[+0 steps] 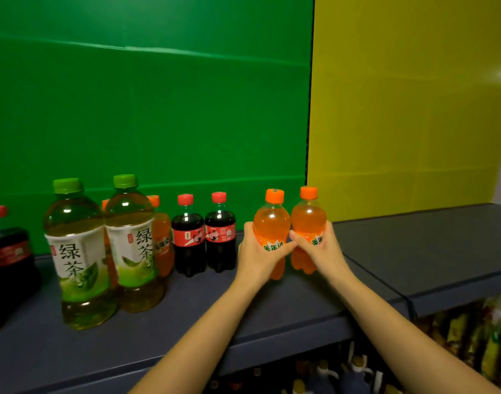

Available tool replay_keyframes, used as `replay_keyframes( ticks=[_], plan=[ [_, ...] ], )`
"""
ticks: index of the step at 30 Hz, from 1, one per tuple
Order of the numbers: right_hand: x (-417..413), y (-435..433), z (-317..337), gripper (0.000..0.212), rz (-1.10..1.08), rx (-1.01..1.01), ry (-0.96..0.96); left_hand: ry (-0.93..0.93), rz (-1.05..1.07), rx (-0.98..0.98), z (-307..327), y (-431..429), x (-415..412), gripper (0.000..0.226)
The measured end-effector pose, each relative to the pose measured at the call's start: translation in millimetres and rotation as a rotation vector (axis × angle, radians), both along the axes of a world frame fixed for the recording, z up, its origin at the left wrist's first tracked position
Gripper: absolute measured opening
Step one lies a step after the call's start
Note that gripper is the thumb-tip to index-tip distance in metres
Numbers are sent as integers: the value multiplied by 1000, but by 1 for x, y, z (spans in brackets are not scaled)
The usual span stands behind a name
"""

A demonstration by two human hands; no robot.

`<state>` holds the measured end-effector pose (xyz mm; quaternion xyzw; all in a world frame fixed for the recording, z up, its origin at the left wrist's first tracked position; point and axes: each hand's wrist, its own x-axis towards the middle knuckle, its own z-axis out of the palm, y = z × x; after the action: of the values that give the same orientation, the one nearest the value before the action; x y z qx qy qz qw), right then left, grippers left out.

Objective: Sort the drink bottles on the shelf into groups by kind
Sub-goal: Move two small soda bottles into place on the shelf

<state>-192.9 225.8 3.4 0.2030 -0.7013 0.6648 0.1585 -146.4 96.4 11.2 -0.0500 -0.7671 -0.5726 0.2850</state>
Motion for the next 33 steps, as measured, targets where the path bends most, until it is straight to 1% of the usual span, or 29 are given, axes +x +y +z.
replay_keyframes(
  ticks=[6,9,13,15,17,19,20,21,22,23,25,27,30,33],
  plan=[
    [-44,16,-13,57,130,16,-45,-67,28,6,-17,14,-29,62],
    [-58,18,-15,52,172,29,-64,-78,20,42,-18,17,-37,61],
    [-63,17,-19,49,194,29,-77,-123,-1,29,-20,14,-37,60],
    [-63,18,-20,52,216,62,-103,-165,4,25,-20,15,-35,60],
    [-59,19,-20,59,158,88,-111,-217,3,16,-20,11,-29,62],
    [-50,24,-19,66,4,102,-36,-252,23,-25,-19,4,-16,58],
    [-44,27,-17,63,-71,89,29,-237,69,-63,-19,-2,-8,52],
    [-36,30,-14,55,-111,54,112,-186,142,-105,-19,-8,2,44],
    [-28,33,-10,44,-106,10,189,-106,229,-146,-20,-16,12,36],
    [-19,33,-5,37,-61,-28,244,-23,323,-187,-18,-25,22,29],
    [-1,27,7,31,85,-82,297,91,505,-259,-14,-45,37,23],
    [16,13,15,29,243,-118,308,118,627,-290,-12,-62,44,25],
    [37,-22,17,31,394,-80,325,96,694,-267,-12,-74,45,38],
    [38,-61,10,44,407,6,333,52,672,-256,-12,-74,38,64]
  ],
)
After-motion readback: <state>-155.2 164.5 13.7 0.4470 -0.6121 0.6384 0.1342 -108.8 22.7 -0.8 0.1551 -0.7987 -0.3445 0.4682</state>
